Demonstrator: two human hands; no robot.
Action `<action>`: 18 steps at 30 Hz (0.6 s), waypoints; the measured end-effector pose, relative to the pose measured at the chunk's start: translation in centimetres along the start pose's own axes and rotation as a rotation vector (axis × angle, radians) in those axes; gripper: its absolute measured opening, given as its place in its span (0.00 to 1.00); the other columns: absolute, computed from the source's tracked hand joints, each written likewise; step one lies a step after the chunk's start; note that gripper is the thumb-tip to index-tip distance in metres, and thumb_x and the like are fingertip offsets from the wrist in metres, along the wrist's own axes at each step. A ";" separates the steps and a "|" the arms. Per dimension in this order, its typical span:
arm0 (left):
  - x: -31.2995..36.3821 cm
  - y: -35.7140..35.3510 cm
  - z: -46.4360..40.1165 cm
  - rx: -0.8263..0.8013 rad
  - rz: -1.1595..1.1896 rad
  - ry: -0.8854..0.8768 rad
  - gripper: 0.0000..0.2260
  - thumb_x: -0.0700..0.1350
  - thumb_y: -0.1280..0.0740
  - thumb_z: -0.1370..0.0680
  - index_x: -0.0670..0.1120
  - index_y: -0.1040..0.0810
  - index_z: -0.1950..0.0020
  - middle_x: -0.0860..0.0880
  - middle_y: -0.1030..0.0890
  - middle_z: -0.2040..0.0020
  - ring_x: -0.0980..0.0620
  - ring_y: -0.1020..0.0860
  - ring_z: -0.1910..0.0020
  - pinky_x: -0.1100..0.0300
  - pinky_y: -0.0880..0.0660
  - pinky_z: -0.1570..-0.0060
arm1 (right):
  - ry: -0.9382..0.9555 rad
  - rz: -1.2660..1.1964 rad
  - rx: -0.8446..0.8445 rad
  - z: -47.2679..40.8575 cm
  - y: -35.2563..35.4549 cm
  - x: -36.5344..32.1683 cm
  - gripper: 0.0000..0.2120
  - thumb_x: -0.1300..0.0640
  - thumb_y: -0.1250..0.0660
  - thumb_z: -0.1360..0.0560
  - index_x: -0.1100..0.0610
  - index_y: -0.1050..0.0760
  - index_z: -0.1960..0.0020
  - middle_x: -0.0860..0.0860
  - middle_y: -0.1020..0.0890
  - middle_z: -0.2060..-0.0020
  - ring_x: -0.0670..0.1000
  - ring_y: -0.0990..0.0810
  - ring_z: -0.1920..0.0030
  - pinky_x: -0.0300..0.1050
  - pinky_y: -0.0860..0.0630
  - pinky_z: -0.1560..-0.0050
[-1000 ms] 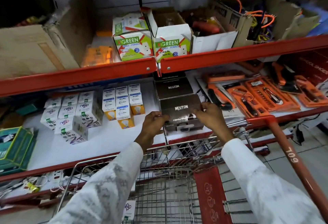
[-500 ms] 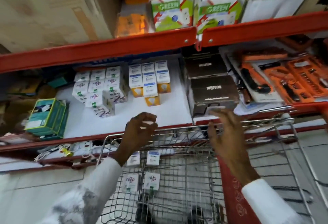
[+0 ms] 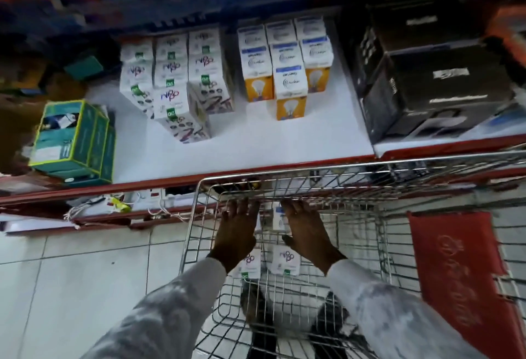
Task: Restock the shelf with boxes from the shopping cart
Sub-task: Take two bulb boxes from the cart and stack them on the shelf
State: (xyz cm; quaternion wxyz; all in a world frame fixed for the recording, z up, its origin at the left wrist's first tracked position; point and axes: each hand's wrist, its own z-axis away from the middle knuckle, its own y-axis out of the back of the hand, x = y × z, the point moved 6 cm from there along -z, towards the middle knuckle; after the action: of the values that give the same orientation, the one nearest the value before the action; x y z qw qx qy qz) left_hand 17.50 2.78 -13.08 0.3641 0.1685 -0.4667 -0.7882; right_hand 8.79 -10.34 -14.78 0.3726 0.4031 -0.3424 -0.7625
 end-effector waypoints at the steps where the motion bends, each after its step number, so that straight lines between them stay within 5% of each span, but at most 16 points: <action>1: -0.3 -0.7 -0.4 -0.011 -0.016 0.012 0.40 0.41 0.30 0.26 0.49 0.51 0.21 0.41 0.45 0.20 0.35 0.47 0.22 0.37 0.42 0.27 | -0.019 0.020 -0.018 -0.5 -0.7 -0.1 0.41 0.51 0.28 0.30 0.55 0.45 0.23 0.54 0.33 0.26 0.60 0.35 0.26 0.56 0.34 0.32; 4: -1.0 -1.1 -0.9 -0.018 -0.030 0.006 0.38 0.35 0.34 0.25 0.49 0.51 0.21 0.41 0.38 0.22 0.34 0.42 0.24 0.38 0.34 0.30 | -0.042 0.047 -0.004 -0.9 -0.7 0.1 0.35 0.52 0.28 0.30 0.53 0.37 0.27 0.54 0.27 0.31 0.59 0.30 0.31 0.53 0.30 0.36; 9: -1.0 5.6 2.5 0.130 0.117 -0.028 0.34 0.45 0.29 0.30 0.48 0.39 0.26 0.44 0.24 0.34 0.40 0.27 0.36 0.47 0.25 0.44 | -0.056 -0.098 0.090 2.7 6.0 -1.0 0.35 0.46 0.25 0.35 0.50 0.32 0.31 0.50 0.24 0.34 0.54 0.28 0.34 0.47 0.28 0.39; 18: 0.3 24.0 11.9 0.375 0.356 -0.212 0.35 0.56 0.28 0.38 0.52 0.29 0.32 0.49 0.21 0.40 0.47 0.23 0.42 0.53 0.23 0.45 | 0.020 -0.230 0.171 9.7 24.2 -3.2 0.34 0.50 0.23 0.41 0.45 0.29 0.37 0.48 0.20 0.44 0.50 0.23 0.43 0.46 0.24 0.45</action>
State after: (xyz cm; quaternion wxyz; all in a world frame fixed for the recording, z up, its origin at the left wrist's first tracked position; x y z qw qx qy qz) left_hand 20.08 2.70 13.58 0.4084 0.0648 -0.6623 -0.6249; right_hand 8.70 -17.34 10.57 0.2505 0.4778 -0.3539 -0.7640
